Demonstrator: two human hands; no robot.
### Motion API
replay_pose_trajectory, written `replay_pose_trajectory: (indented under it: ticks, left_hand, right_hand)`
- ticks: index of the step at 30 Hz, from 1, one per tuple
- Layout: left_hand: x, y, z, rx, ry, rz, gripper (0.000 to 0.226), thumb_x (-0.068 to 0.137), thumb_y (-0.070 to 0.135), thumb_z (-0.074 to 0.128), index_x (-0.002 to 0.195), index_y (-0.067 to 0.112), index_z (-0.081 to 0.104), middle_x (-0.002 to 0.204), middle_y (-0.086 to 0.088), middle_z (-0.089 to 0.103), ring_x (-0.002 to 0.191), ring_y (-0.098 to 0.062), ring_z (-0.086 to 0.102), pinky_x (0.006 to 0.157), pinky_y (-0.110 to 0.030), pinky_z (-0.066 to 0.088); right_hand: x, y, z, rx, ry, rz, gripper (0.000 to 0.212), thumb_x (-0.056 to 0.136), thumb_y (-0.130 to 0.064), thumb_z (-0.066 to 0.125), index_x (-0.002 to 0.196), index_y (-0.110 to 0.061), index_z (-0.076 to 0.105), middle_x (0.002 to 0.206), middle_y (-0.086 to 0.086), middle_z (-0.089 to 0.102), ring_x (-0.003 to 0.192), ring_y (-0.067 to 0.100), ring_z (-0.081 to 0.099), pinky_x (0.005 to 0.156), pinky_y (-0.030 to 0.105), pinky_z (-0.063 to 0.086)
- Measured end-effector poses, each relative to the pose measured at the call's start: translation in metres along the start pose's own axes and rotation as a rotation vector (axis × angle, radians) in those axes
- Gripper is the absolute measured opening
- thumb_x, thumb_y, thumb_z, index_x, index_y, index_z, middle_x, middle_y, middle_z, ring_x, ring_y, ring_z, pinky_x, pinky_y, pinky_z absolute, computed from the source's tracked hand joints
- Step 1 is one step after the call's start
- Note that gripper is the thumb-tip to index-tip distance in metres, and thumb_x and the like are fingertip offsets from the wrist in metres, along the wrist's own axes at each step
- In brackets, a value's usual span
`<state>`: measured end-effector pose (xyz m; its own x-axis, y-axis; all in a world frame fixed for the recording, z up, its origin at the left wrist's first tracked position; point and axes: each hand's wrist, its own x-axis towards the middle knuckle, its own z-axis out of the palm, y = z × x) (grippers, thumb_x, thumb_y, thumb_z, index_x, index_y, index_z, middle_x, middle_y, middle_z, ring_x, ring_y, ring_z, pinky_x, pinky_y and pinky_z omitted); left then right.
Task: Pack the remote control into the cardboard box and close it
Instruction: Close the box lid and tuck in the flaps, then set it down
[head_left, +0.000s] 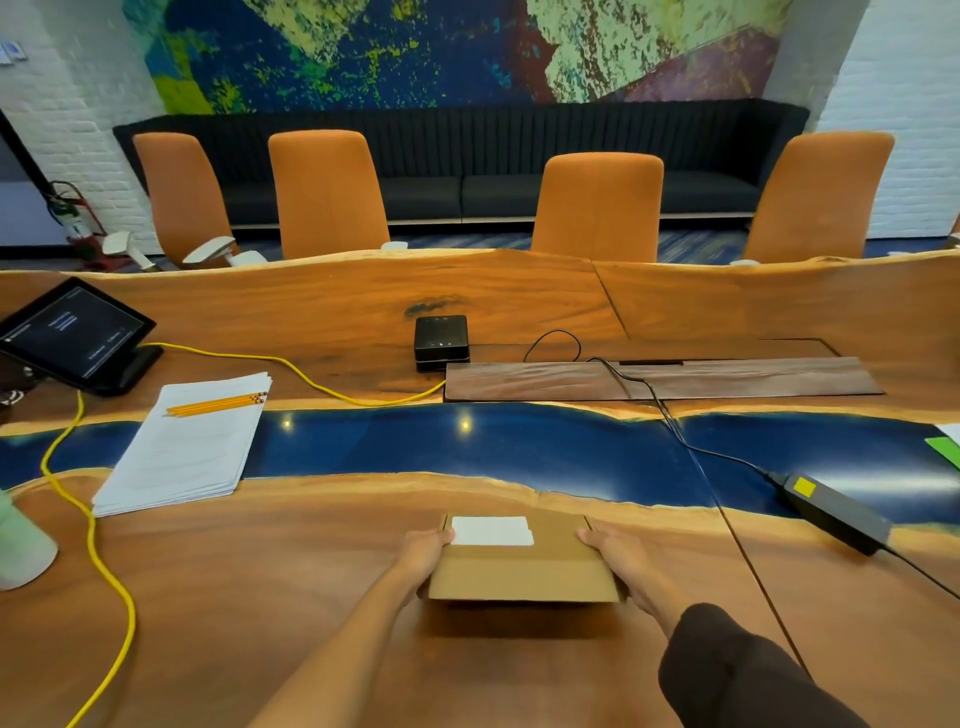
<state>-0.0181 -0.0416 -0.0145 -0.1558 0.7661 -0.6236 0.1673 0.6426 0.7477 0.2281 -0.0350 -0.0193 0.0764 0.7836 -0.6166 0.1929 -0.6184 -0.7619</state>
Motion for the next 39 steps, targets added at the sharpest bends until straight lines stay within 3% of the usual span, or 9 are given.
replay_pose_trajectory:
  ticks: [3, 9, 14, 19, 25, 28, 31, 35, 39]
  left_hand:
    - [-0.004, 0.012, -0.003, -0.036, -0.071, -0.081, 0.034, 0.094, 0.032, 0.049, 0.118, 0.007, 0.050, 0.093, -0.013, 0.059, 0.078, -0.025, 0.061, 0.047, -0.032, 0.056]
    - [-0.005, 0.018, -0.012, -0.136, -0.270, -0.046, 0.029, 0.089, 0.024, 0.054, 0.116, 0.020, 0.047, 0.102, -0.007, 0.052, 0.092, -0.023, 0.055, 0.067, -0.038, 0.061]
    - [-0.005, 0.018, -0.017, -0.264, -0.346, 0.019, 0.053, 0.088, 0.033, 0.058, 0.137, 0.027, 0.036, 0.124, -0.008, 0.043, 0.096, -0.032, 0.055, 0.080, -0.042, 0.059]
    - [-0.002, 0.016, -0.020, -0.490, -0.410, 0.071, 0.063, 0.076, 0.042, 0.064, 0.130, 0.016, 0.045, 0.128, -0.012, 0.049, 0.071, -0.021, 0.058, 0.092, -0.045, 0.053]
    - [0.006, 0.013, -0.009, -0.054, -0.069, 0.248, 0.075, 0.084, 0.026, 0.069, 0.146, 0.014, 0.029, 0.141, -0.016, 0.048, 0.043, -0.009, 0.053, 0.092, -0.042, 0.055]
    - [0.010, 0.016, -0.003, -0.005, 0.064, 0.327, 0.063, 0.091, 0.025, 0.059, 0.145, 0.009, 0.032, 0.142, -0.027, 0.044, 0.031, -0.005, 0.051, 0.077, -0.034, 0.057]
    - [0.007, 0.021, 0.001, 0.043, 0.137, 0.373, 0.052, 0.095, 0.027, 0.051, 0.141, 0.006, 0.039, 0.132, -0.024, 0.055, 0.051, -0.010, 0.062, 0.055, -0.017, 0.051]
    - [0.006, 0.017, -0.001, 0.146, 0.017, 0.387, 0.078, 0.083, 0.031, 0.069, 0.147, 0.016, 0.026, 0.149, -0.007, 0.035, 0.128, -0.031, 0.047, 0.095, -0.036, 0.048]
    - [0.004, 0.013, -0.008, 0.215, -0.090, 0.434, 0.077, 0.075, 0.012, 0.077, 0.138, 0.023, 0.035, 0.137, -0.001, 0.044, 0.119, -0.026, 0.052, 0.099, -0.034, 0.047]
  right_hand:
    - [-0.001, -0.007, -0.003, 0.001, -0.005, 0.062, 0.023, 0.094, -0.038, 0.048, 0.091, -0.016, 0.050, 0.087, 0.010, 0.063, 0.079, 0.022, 0.060, 0.056, 0.031, 0.051]
    - [0.001, -0.016, -0.006, 0.018, -0.003, 0.008, 0.033, 0.094, -0.050, 0.036, 0.089, -0.021, 0.050, 0.081, 0.008, 0.058, 0.074, 0.019, 0.057, 0.055, 0.029, 0.047]
    - [0.001, -0.015, -0.014, 0.095, -0.023, -0.021, 0.049, 0.094, -0.057, 0.029, 0.097, -0.019, 0.060, 0.080, 0.011, 0.054, 0.058, 0.019, 0.052, 0.043, 0.024, 0.043]
    - [0.006, -0.013, -0.013, 0.126, -0.005, -0.026, 0.073, 0.088, -0.069, 0.019, 0.135, -0.015, 0.033, 0.127, 0.020, 0.048, 0.048, 0.018, 0.050, 0.042, 0.025, 0.043]
    - [0.006, -0.019, -0.009, 0.179, 0.075, -0.112, 0.081, 0.089, -0.068, 0.015, 0.144, -0.010, 0.027, 0.143, 0.023, 0.037, 0.052, 0.019, 0.052, 0.047, 0.029, 0.046]
    - [0.010, -0.024, -0.008, 0.240, 0.097, -0.185, 0.073, 0.091, -0.062, 0.023, 0.142, -0.012, 0.032, 0.144, 0.022, 0.039, 0.058, 0.021, 0.058, 0.052, 0.028, 0.053]
    - [0.016, -0.025, -0.009, 0.258, 0.057, -0.262, 0.065, 0.090, -0.050, 0.048, 0.143, -0.015, 0.032, 0.142, 0.016, 0.042, 0.078, 0.023, 0.065, 0.069, 0.030, 0.056]
    - [0.022, -0.019, -0.010, 0.126, 0.013, -0.334, 0.073, 0.084, -0.027, 0.067, 0.145, -0.021, 0.025, 0.146, 0.017, 0.035, 0.083, 0.017, 0.066, 0.077, 0.026, 0.053]
    - [0.025, -0.015, -0.014, 0.014, 0.048, -0.357, 0.073, 0.084, -0.004, 0.065, 0.143, -0.024, 0.027, 0.148, 0.018, 0.030, 0.072, 0.015, 0.068, 0.062, 0.019, 0.054]
